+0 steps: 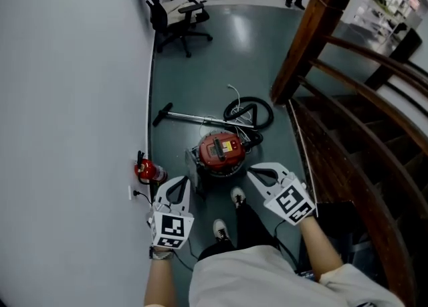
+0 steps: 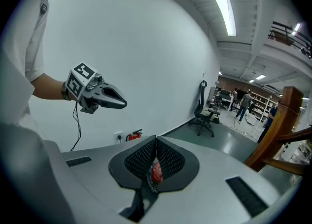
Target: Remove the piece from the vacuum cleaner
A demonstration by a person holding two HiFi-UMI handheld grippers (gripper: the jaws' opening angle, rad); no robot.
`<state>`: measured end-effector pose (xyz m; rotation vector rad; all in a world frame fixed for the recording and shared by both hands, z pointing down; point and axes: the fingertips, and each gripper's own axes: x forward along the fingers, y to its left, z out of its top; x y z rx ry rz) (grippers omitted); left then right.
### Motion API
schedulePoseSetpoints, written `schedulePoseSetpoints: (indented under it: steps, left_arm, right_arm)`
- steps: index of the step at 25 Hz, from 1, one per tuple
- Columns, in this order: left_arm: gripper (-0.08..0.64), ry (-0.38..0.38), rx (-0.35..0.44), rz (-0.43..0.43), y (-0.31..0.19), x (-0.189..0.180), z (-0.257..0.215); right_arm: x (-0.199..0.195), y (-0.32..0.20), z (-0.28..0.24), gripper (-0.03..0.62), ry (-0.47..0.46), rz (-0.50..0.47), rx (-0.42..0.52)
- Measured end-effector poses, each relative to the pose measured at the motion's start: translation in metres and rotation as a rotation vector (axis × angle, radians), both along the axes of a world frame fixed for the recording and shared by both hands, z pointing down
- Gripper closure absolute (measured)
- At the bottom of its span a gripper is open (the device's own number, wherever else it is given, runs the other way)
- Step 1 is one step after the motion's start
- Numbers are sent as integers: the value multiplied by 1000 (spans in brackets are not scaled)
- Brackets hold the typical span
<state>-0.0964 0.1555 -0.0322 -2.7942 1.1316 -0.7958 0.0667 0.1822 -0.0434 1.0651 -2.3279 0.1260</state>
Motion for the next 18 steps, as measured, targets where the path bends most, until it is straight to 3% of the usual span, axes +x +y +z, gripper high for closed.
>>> schedulePoseSetpoints:
  steps: [7, 12, 18]
  left_arm:
    - [561, 29, -48, -74, -26, 0, 19]
    - [561, 40, -139, -115, -48, 4, 58]
    - [561, 20, -182, -158, -79, 7, 108]
  right_arm:
    - [4, -42, 35, 563, 6, 6, -33]
    - [5, -63, 65, 563, -5, -29, -55]
    - [10, -96, 104, 561, -63, -5, -93]
